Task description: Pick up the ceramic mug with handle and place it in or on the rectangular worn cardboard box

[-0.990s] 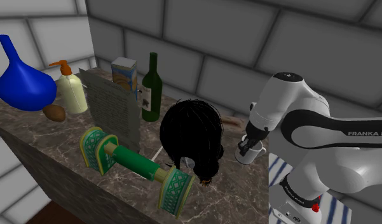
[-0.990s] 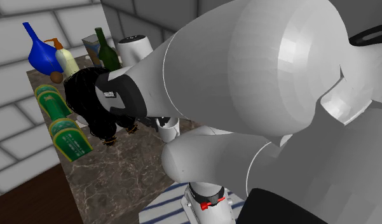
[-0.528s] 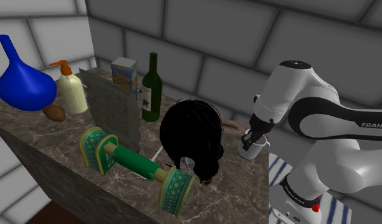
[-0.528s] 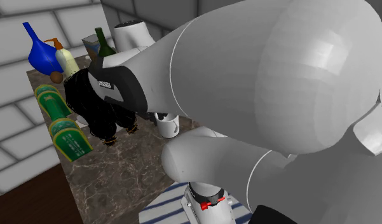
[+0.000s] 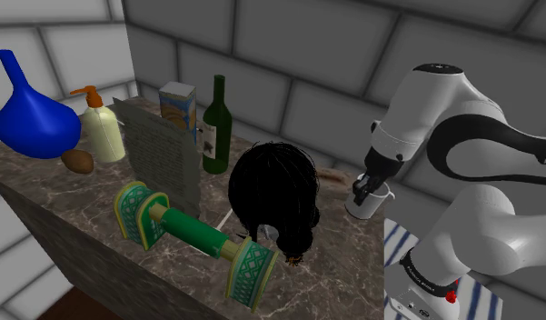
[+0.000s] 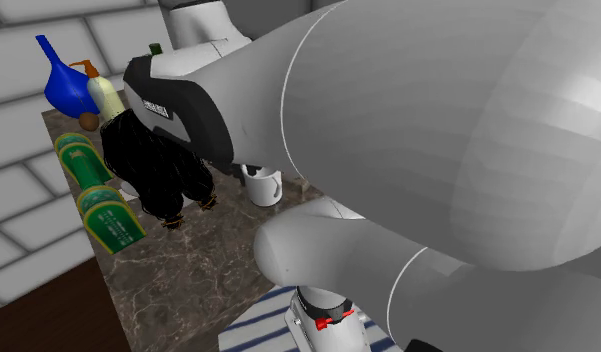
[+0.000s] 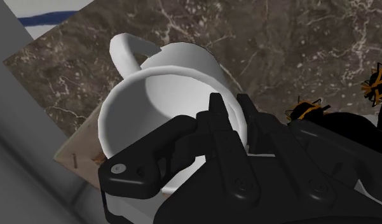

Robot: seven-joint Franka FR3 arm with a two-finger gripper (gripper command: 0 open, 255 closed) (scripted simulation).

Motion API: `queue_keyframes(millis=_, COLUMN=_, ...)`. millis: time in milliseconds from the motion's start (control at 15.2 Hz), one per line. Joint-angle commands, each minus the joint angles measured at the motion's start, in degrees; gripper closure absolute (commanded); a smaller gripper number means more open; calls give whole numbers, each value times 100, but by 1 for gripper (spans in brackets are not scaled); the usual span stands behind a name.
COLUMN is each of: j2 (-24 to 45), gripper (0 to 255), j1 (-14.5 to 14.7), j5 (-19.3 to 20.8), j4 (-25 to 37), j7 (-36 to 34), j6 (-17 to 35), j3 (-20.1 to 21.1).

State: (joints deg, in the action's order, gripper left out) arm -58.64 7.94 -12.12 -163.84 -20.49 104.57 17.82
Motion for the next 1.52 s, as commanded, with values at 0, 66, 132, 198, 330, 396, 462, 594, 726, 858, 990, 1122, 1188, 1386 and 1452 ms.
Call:
queue_keyframes(millis=0, j2=4, gripper=255, j1=-21, j5=35, j4=165, j7=-6, j6=-160, j3=-29)
queue_keyframes(millis=66, j2=-4, gripper=255, j1=-32, j5=56, j4=238, j7=-3, j6=-240, j3=-49)
queue_keyframes(millis=132, j2=-10, gripper=255, j1=-43, j5=76, j4=311, j7=-1, j6=-318, j3=-69)
queue_keyframes(millis=198, j2=-14, gripper=255, j1=-53, j5=96, j4=385, j7=2, j6=-396, j3=-88)
queue_keyframes(millis=330, j2=-17, gripper=255, j1=-73, j5=134, j4=536, j7=6, j6=-548, j3=-126)
queue_keyframes(millis=396, j2=-15, gripper=255, j1=-83, j5=152, j4=612, j7=9, j6=-622, j3=-144)
queue_keyframes(millis=462, j2=-12, gripper=255, j1=-93, j5=170, j4=689, j7=11, j6=-696, j3=-162)
queue_keyframes(millis=594, j2=-2, gripper=255, j1=-113, j5=205, j4=846, j7=15, j6=-840, j3=-196)
queue_keyframes(millis=726, j2=15, gripper=255, j1=-131, j5=239, j4=1005, j7=19, j6=-982, j3=-229)
queue_keyframes(millis=858, j2=38, gripper=255, j1=-149, j5=271, j4=1168, j7=22, j6=-1121, j3=-260)
queue_keyframes(millis=990, j2=65, gripper=255, j1=-167, j5=301, j4=1333, j7=25, j6=-1258, j3=-290)
queue_keyframes(millis=1122, j2=245, gripper=255, j1=-258, j5=408, j4=1456, j7=132, j6=-1204, j3=-385)
queue_keyframes(millis=1188, j2=422, gripper=255, j1=-341, j5=503, j4=1549, j7=233, j6=-1121, j3=-470)
queue_keyframes(millis=1386, j2=972, gripper=255, j1=-568, j5=762, j4=1868, j7=517, j6=-893, j3=-706)
queue_keyframes(millis=1452, j2=1159, gripper=255, j1=-636, j5=841, j4=1988, j7=604, j6=-825, j3=-779)
